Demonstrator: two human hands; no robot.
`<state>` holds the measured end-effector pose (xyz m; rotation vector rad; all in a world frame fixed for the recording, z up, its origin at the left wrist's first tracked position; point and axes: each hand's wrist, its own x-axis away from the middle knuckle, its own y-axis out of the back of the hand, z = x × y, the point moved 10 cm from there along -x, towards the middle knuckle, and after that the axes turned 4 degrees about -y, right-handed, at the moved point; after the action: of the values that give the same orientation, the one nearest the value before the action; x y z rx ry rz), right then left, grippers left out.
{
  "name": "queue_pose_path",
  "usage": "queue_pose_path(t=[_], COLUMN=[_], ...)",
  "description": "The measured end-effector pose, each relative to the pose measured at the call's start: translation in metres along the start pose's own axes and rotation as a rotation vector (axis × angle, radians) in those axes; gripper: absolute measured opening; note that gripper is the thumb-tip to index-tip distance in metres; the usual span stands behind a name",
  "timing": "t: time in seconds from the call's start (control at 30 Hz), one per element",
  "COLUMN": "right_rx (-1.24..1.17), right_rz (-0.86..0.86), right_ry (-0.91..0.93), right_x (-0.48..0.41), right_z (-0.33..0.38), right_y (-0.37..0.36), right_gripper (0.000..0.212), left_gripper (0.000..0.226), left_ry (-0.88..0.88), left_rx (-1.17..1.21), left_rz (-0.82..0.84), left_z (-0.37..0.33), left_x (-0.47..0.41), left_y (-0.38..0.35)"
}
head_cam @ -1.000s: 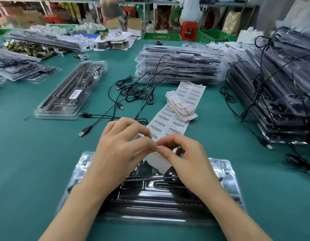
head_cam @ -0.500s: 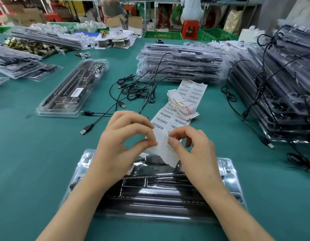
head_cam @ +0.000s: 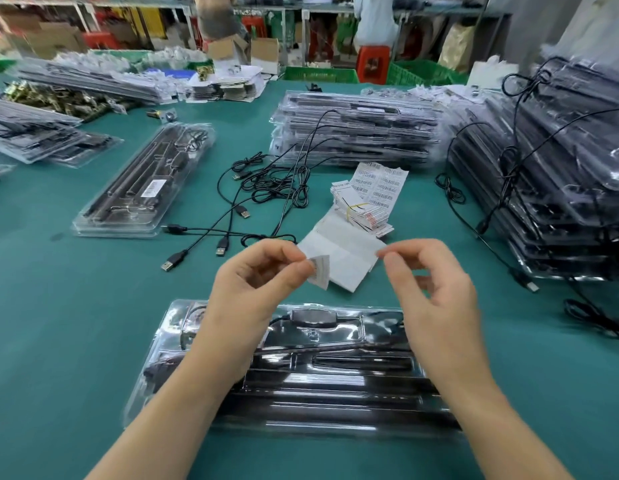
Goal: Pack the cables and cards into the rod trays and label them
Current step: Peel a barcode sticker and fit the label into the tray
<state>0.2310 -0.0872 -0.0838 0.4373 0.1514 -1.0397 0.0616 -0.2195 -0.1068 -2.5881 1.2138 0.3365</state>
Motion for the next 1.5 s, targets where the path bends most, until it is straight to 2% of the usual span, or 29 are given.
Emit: queue_pose_path(t=[0.1, 0.17, 0.23, 0.3, 0.4, 0.47, 0.57, 0.63, 0.7, 0.9, 1.07, 1.27, 1.43, 1.5], right_rx=[-0.002, 0.026, 0.052, 0.059, 0.039, 0.037, 0.08, 0.209, 0.433, 0.795, 0.902, 0.982, 1.036, 1.121], right_rz=[0.244, 0.323, 0.375, 0.361, 0.322, 0.305, 0.243, 0.264, 0.367, 0.624, 0.645, 0.615, 0.567, 0.514], right_ry=[-0.089, -0.103, -0.112, -0.121, -0.14, -0.151, -0.154, -0.163, -0.172, -0.143, -0.098, -0.072, -0.045, -0.017], right_x=[0.002, 0.002, 0.005, 0.008, 0.011, 0.008, -0.007, -0.017, -0.019, -0.007, -0.01, -0.012, -0.01, -0.011], right_z=[-0.006, -0.007, -0.009, -0.013, -0.018, -0.02, -0.021, -0.025, -0.034, -0.051, -0.054, -0.054, -0.05, -0.05], right_y=[-0.02, -0.027, -0.033, -0.034, -0.031, -0.023, 0.008, 0.027, 0.033, 0.01, -0.001, 0.0, 0.001, 0.004], right_gripper=[0.005, 0.006, 0.018, 0.022, 0.006, 0.006, 0.009, 0.014, 0.021, 0.031, 0.033, 0.031, 0.032, 0.043], left_gripper=[0.011, 0.015, 0.017, 0.017, 0.011, 0.006, 0.016, 0.022, 0.023, 0.026, 0.031, 0.043, 0.045, 0.045], left_ry=[0.1, 0.129, 0.154, 0.174, 0.186, 0.187, 0.187, 0.131, 0.039, -0.258, -0.346, -0.367, -0.363, -0.343], left_rx=[0.025, 0.032, 0.049, 0.063, 0.046, 0.053, 0.054, -0.118, -0.369, -0.878, -0.995, -1.14, -1.192, -1.224], left_rz=[0.031, 0.042, 0.036, 0.046, 0.112, 0.126, 0.119, 0.129, 0.178, 0.426, 0.566, 0.725, 0.755, 0.764], left_z=[0.013, 0.017, 0.02, 0.02, 0.022, 0.022, 0.021, 0.019, 0.015, 0.007, 0.01, 0.02, 0.021, 0.022], left_x=[0.002, 0.003, 0.004, 0.006, 0.008, 0.01, 0.011, 0.011, 0.013, 0.026, 0.035, 0.045, 0.047, 0.048], left_y=[-0.006, -0.009, -0.011, -0.013, -0.021, -0.025, -0.027, -0.026, -0.03, -0.063, -0.08, -0.096, -0.098, -0.097])
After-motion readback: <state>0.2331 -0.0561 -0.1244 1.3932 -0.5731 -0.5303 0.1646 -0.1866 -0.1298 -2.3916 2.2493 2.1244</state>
